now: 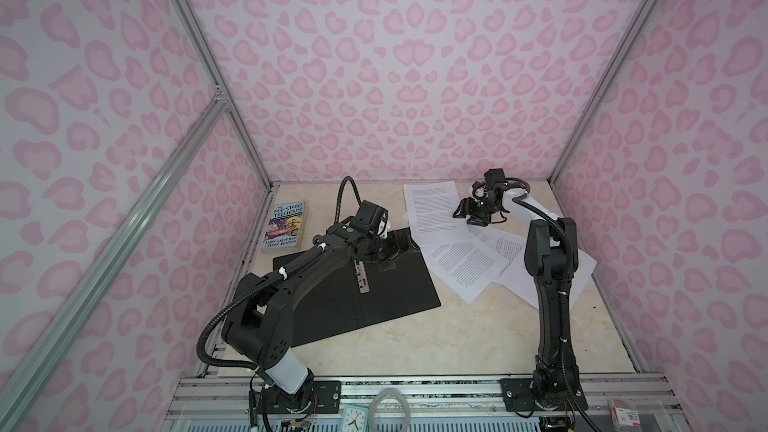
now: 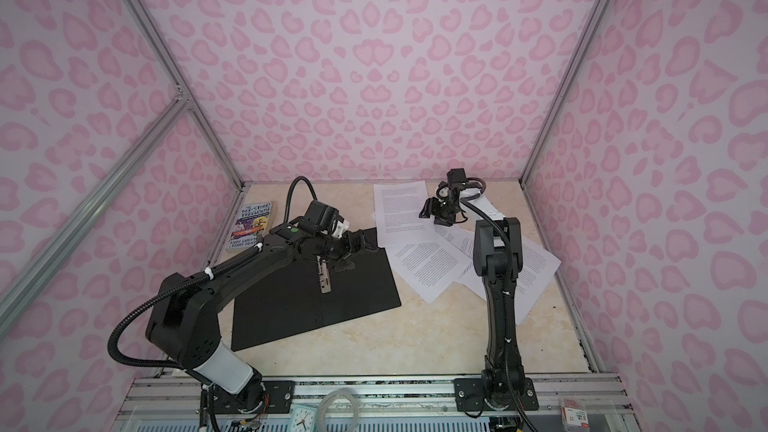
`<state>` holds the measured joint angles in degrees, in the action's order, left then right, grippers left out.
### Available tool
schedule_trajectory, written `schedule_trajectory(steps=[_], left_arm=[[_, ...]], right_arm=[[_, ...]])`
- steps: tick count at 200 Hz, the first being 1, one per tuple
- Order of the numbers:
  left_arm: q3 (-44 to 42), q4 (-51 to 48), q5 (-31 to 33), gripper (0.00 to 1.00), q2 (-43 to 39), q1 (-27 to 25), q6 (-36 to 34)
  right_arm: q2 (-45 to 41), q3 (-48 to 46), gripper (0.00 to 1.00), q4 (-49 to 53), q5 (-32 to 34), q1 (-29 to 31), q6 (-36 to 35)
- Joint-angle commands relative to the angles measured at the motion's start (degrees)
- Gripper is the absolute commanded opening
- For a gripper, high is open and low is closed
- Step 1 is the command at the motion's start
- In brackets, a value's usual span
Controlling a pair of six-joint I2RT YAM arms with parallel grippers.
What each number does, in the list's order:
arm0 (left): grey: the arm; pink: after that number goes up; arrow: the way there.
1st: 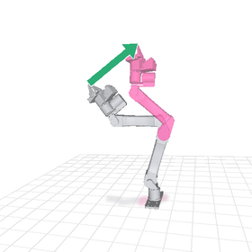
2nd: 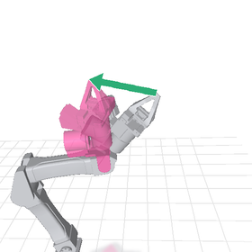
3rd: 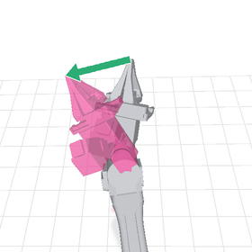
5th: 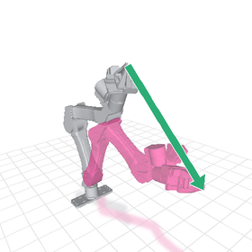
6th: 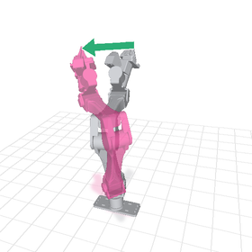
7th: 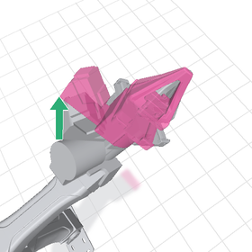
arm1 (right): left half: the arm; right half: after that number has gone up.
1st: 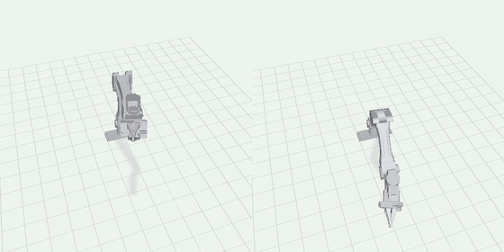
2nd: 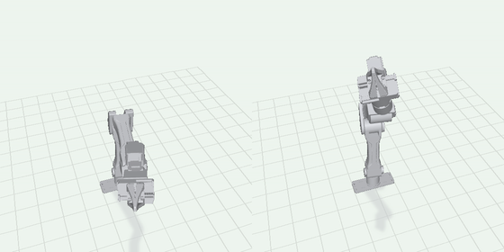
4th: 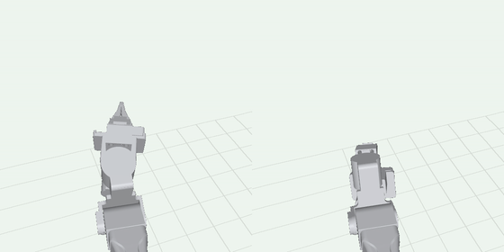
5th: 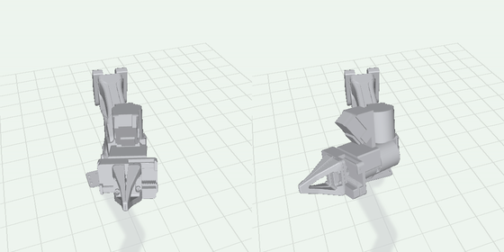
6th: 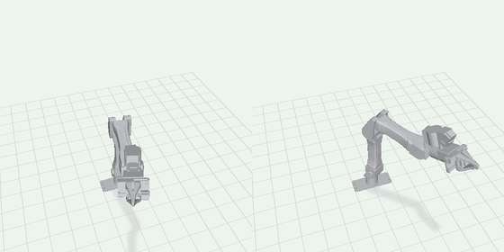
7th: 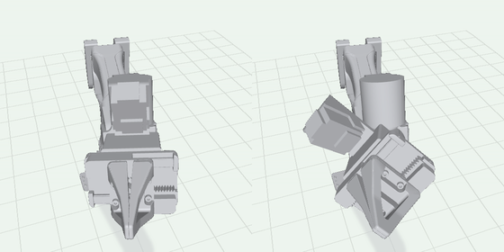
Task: Put the files into the folder
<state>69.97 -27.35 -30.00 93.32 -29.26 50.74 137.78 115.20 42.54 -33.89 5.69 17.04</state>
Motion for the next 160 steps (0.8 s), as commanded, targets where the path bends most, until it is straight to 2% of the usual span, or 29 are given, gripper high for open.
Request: schedule_trajectory(steps=[1,24,66,94,108,136,160], left_arm=[[-0.6,-0.7,-0.8,0.97,-0.9,0.4,-1.4],[-1.1,-0.6,-1.1,0.97,-0.6,0.7,-1.9],[-1.3,-0.4,-1.5,0.97,-0.1,0.9,-2.9],[0.3,0.1,-2.2,0.98,1.0,1.3,-3.8],[2.3,0.2,-2.3,0.98,2.4,1.4,-4.2],[6.3,1.4,-2.1,0.98,5.4,1.4,-4.6],[10.5,1.4,-0.5,0.98,9.1,1.4,-5.5]], right_arm=[[0.7,-1.3,0.67,1.9,-3.1,0.5,-1.8],[0.0,-3.2,0.67,2.5,-5.2,1.1,-2.7],[-6.0,-11.5,0.67,-5.2,-13.5,1.4,-0.1],[-8.9,-15.7,0.67,-8.3,-13.8,1.7,1.5],[-8.9,-15.5,0.66,-6.3,-11.4,2.0,0.8],[-9.5,-14.6,0.67,-4.3,-2.2,2.2,2.0],[-5.3,-7.0,0.66,4.5,2.0,3.2,-1.0]])
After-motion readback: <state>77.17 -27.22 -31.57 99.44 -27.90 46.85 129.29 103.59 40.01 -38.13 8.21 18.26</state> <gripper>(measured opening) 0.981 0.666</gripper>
